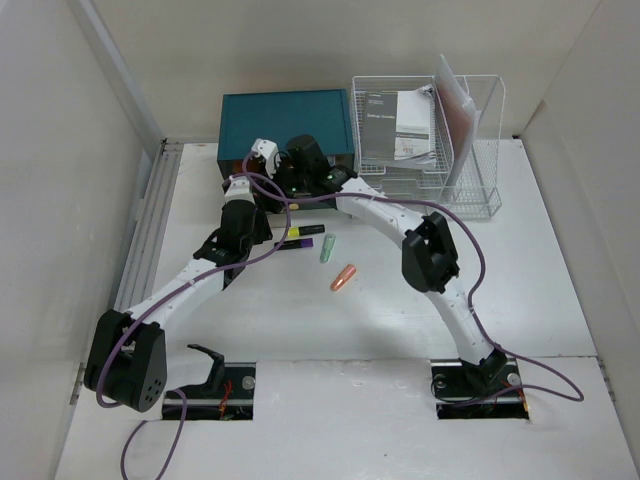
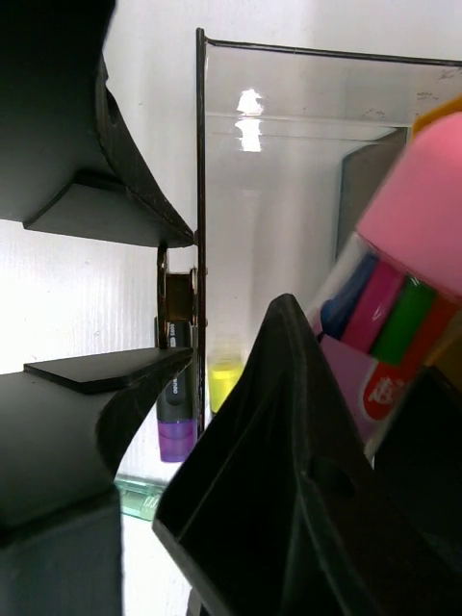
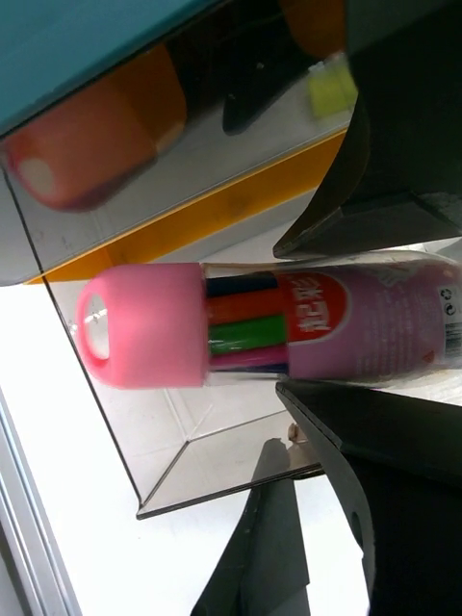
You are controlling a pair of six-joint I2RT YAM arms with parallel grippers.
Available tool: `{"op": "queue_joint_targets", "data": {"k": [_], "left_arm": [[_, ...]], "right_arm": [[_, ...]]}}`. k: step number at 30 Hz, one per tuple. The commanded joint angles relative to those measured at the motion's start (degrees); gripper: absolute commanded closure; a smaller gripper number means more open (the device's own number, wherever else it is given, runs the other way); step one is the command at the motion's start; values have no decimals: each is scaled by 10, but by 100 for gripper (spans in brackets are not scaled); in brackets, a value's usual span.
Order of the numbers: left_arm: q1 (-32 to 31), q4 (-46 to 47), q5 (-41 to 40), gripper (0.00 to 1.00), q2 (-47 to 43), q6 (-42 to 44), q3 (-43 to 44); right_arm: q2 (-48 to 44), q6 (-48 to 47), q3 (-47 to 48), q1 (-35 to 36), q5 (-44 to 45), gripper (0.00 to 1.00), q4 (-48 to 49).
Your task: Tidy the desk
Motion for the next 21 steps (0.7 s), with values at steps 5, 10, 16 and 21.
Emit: {"op": "queue_joint_targets", "data": {"k": [5,10,16,21], "left_arm": [[-21,9,60,93,-21,-27,-7],[-21,9,55,93,-21,-27,-7],[-21,9,55,93,-21,-33,-7],[-4,26,63,94,4,-33,-1]], "right_arm": [[-87,5,-17,6,25,36,45],[-118,5,-52,6,37,31,45],[-191,5,-118,6,115,36,45],[-285,-1,-237,6,192,70,50]]}}
